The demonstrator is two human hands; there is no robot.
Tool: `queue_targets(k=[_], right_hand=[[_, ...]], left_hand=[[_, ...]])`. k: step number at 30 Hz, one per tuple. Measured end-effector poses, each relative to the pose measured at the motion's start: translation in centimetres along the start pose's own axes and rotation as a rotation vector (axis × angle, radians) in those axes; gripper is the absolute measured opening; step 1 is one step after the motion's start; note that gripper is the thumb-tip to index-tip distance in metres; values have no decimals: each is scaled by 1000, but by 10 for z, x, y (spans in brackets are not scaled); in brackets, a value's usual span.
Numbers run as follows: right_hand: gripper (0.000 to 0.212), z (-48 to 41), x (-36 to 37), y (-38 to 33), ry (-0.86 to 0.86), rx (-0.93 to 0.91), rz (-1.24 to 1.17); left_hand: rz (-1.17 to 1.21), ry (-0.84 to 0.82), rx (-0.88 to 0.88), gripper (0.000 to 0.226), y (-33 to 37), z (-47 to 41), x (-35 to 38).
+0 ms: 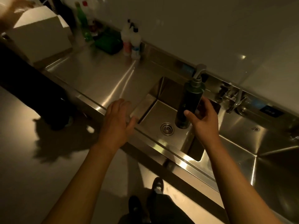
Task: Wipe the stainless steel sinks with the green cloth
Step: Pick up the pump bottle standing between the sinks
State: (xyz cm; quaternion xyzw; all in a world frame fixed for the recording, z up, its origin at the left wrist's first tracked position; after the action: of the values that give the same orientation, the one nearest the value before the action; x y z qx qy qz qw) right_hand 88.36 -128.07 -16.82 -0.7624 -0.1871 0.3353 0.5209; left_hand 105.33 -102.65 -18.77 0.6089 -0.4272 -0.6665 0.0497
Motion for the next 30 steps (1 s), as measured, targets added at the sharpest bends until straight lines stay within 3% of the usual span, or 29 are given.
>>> queue_targets(k=[5,11,25,30], right_hand=[[63,-15,33,-1,-29,2,-45],[65,-46,59,10,-18,29,-57],[63,-189,108,43,26,-3,-106],[63,-216,117,42,81,17,-98]], left_hand=[[-17,-16,-86,57,-25,-14,-11],[-44,-19,-55,55,-36,-52,-11],[-67,-69,-39,52,-42,-202,-6],[-32,-63,-118,53,-56,-237,-9]])
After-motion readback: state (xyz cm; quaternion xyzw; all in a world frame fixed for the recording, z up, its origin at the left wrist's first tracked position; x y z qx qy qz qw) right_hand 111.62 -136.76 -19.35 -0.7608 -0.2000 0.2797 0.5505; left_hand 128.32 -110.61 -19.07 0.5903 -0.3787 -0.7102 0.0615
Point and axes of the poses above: each hand's wrist, its own z-axis away from the middle knuckle, its own x-axis out of the palm, y = z × x, the point moved 7 cm from there along -z, towards the middle knuckle, and after that the axes turned 9 degrees about -x, right-handed, at the moved point
